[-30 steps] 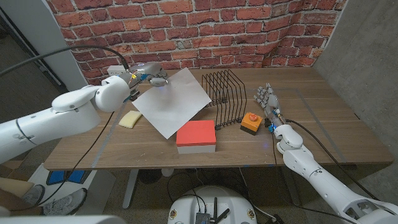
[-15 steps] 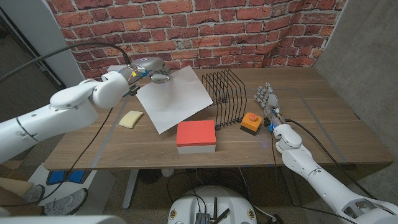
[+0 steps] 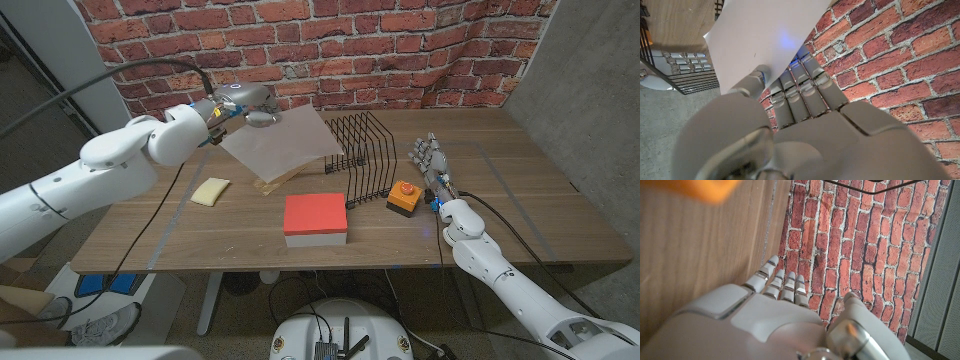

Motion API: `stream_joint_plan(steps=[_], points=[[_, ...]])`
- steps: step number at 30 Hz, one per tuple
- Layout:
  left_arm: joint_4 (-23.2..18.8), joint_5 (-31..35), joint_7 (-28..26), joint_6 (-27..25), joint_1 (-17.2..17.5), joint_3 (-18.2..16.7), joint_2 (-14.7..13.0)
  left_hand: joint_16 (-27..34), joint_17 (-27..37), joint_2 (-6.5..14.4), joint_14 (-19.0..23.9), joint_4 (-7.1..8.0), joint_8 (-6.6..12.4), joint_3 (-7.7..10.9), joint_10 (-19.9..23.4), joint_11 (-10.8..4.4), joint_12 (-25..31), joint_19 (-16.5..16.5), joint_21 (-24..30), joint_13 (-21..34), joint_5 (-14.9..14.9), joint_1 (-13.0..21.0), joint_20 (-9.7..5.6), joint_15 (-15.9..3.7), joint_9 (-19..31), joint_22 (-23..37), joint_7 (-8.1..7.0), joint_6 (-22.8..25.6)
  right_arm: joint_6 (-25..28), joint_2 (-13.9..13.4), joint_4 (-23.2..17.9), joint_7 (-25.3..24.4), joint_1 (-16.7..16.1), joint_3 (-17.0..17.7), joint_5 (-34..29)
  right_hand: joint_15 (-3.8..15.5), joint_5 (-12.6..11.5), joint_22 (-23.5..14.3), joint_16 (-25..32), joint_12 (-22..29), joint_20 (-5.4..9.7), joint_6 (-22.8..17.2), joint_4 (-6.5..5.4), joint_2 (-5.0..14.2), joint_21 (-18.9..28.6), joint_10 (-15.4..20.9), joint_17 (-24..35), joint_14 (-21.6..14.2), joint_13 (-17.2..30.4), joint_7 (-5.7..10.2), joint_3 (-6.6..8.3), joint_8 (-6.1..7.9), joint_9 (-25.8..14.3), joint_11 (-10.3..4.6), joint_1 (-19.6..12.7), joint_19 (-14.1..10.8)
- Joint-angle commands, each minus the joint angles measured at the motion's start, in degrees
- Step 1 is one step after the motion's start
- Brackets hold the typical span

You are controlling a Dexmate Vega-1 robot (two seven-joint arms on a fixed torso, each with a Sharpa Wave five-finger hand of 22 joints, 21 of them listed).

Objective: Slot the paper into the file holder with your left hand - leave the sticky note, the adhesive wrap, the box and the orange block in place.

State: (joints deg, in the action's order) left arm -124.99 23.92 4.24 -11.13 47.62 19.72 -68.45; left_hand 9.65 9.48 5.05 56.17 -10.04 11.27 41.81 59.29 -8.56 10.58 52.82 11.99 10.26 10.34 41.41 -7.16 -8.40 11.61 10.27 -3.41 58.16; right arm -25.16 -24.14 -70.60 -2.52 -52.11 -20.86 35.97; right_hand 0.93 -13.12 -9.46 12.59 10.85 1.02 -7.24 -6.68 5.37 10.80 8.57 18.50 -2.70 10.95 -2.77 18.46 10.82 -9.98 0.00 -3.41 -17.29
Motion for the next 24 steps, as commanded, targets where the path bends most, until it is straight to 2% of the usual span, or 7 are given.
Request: stream_joint_plan(steps=[1, 12, 24], points=[[1.6, 1.3, 1.3, 5.2, -0.4, -1.7, 1.4, 0.2, 0.1, 0.0, -0.4, -0.16, 0.5, -0.13, -0.1, -0.52, 0.1, -0.3, 0.0, 0.3, -0.1, 0.3, -2.74, -4.43, 0.1, 0.3, -0.29, 0.2, 0.1, 0.1, 0.4, 0.2, 0.2, 0.1, 0.3, -0.19, 0.2, -0.2, 0.3, 0.3, -0.13, -0.5, 0.15, 1.6, 0.1, 0.7, 0.1, -0.2, 0.0, 0.15, 0.15, 0.14, -0.2, 0.06, 0.5, -0.1], [4.6, 0.0, 3.7, 11.7, -3.2, -2.5, 2.1, 0.1, 0.0, -0.1, -1.1, -0.17, 0.48, -0.2, -0.3, -0.79, 0.1, -1.1, -0.2, 0.3, -0.2, 0.3, -2.67, -4.43, 0.1, 0.3, -0.41, 0.2, 0.0, 0.3, 0.6, 0.2, 0.3, 0.0, 0.3, -0.27, 0.2, -0.2, 0.3, 0.3, -0.17, -0.5, 0.2, 1.62, 0.1, 0.7, 0.1, -0.2, 0.0, 0.19, 0.19, 0.14, -0.2, 0.11, 0.5, -0.1], [7.0, 2.1, 4.7, 15.5, -6.3, -1.6, 4.1, 0.3, 0.1, 0.0, -1.2, -0.27, 0.55, -0.36, 0.4, -0.66, 0.3, -1.1, 0.0, 0.3, -0.2, 0.6, -2.89, -4.62, 0.1, 0.3, -0.4, 0.3, 0.3, 0.1, -0.2, -0.5, -0.3, 0.1, 0.2, -0.32, 0.2, -0.2, 0.3, 0.3, -0.18, -0.5, 0.25, 1.65, 0.1, 0.7, 0.1, -0.3, 0.0, 0.1, 0.21, 0.11, -0.2, 0.06, 0.5, -0.1]])
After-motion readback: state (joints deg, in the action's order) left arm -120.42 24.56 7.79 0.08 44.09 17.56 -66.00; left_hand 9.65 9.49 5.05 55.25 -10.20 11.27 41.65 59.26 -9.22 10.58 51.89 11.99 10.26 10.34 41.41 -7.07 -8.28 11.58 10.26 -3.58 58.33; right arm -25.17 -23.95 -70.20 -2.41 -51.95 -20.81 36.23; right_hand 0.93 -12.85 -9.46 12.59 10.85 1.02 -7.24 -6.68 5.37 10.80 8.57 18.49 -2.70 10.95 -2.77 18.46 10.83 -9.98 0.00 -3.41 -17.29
